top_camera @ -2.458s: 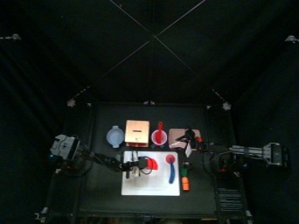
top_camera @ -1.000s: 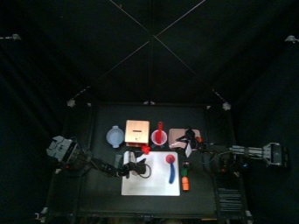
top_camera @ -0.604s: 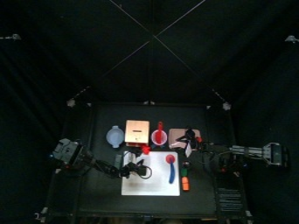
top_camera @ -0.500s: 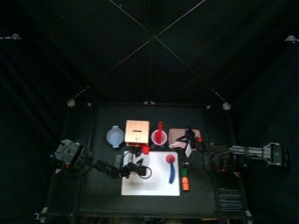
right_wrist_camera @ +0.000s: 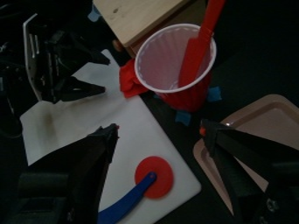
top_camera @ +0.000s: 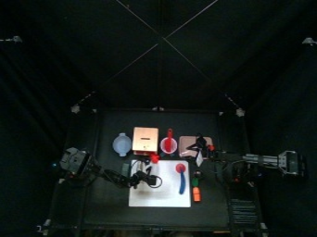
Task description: Grab top half of dough
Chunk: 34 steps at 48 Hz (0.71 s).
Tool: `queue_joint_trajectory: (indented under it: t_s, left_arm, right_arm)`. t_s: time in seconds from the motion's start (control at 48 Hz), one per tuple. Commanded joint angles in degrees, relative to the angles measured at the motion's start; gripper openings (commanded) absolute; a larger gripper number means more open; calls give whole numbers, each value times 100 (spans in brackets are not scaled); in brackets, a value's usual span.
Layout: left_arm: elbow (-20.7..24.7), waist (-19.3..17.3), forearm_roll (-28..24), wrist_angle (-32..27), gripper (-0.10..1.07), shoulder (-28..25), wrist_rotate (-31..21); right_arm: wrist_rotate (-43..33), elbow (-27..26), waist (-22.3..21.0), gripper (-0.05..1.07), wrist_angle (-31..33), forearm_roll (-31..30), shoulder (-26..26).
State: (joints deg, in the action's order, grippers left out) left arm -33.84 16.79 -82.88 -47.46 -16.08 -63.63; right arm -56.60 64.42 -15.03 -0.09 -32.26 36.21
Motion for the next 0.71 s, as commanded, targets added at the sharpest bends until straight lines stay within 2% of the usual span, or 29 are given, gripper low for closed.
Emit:
queue_joint_trajectory:
  t_s: [0.0,0.271,0.438,0.688]
  left_arm:
    - [158,-105,-9,246,97,35,9]
    - [211,-580,-62,650,96,53,97]
    - [220,-729,-18,870,96,26,545]
    - [299,-826,369,1081,96,0,1116]
  right_arm:
    - [9,-53,-9,104,-26,9,9]
    - [0,-53,-9,104,-26,9,9]
    - [-9,-62,-9,104,-26,9,9]
    - [-9,-62,-9,104,-26,9,9]
